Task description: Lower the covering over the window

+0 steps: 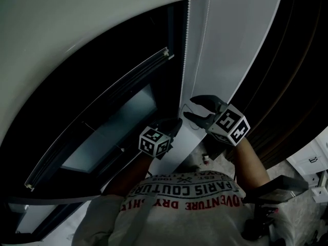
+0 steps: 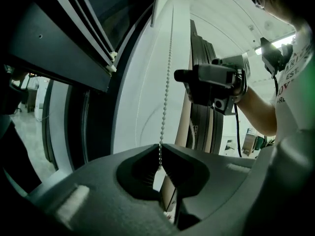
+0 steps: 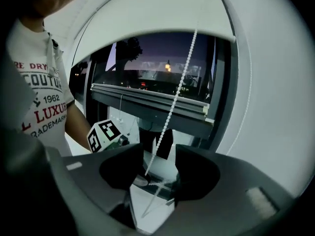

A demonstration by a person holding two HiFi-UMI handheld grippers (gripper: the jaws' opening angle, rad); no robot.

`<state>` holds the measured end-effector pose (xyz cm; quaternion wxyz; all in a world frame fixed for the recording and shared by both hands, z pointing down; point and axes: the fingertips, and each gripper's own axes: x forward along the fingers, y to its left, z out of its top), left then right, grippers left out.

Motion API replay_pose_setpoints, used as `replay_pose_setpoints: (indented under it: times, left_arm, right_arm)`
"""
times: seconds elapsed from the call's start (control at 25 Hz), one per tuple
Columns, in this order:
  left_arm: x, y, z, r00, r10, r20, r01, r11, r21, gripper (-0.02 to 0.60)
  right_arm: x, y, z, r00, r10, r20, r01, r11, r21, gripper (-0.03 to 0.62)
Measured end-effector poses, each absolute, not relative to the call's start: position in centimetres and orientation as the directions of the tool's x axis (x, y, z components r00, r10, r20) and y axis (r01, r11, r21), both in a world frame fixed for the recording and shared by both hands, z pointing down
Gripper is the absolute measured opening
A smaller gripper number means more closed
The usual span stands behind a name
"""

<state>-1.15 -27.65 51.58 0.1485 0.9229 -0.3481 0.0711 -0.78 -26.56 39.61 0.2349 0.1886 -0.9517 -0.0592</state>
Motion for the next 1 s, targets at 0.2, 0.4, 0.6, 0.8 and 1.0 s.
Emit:
replay_pose_setpoints:
  times: [0.2,0.4,0.6,0.8,1.0]
  left_arm:
    - [-0.9,-27.4,51.6,0.75,-0.617,0.238,-0.661,-0.717,0.221,0.023]
    - [-0.7,-27.1,51.6,0.752,-0.615,0.237,-0.658,-0.72,0.22,0.023]
    - [-0.4,-27.0,51.6,0.756,-0.612,0.232,-0.654,-0.724,0.221,0.023]
    - [-0.2,-26.9,51.5,0.76,-0.611,0.222,-0.65,-0.727,0.223,0.023]
    - [-0.2,-26.8,51.4,0.76,-0.614,0.212,-0.65,-0.728,0.218,0.023]
  right_arm:
    - [-2.1,-27.0,35.8,-0.869,-0.365,0.333,-0.322,0.929,0.18,0.198]
    - [-3.2,-27.9,32.8,-0.901,-0.379,0.209,-0.361,0.925,0.122,0.168]
    - [-3.3,-28.8,31.8,-0.906,-0.404,0.124,-0.402,0.915,0.039,0.079]
    - [-2.8,-28.9,31.6,-0.912,-0.405,0.057,-0.408,0.912,-0.048,0.011]
    - [-2.2,-28.6,31.4,-0.914,-0.407,0.007,-0.406,0.911,-0.074,0.009]
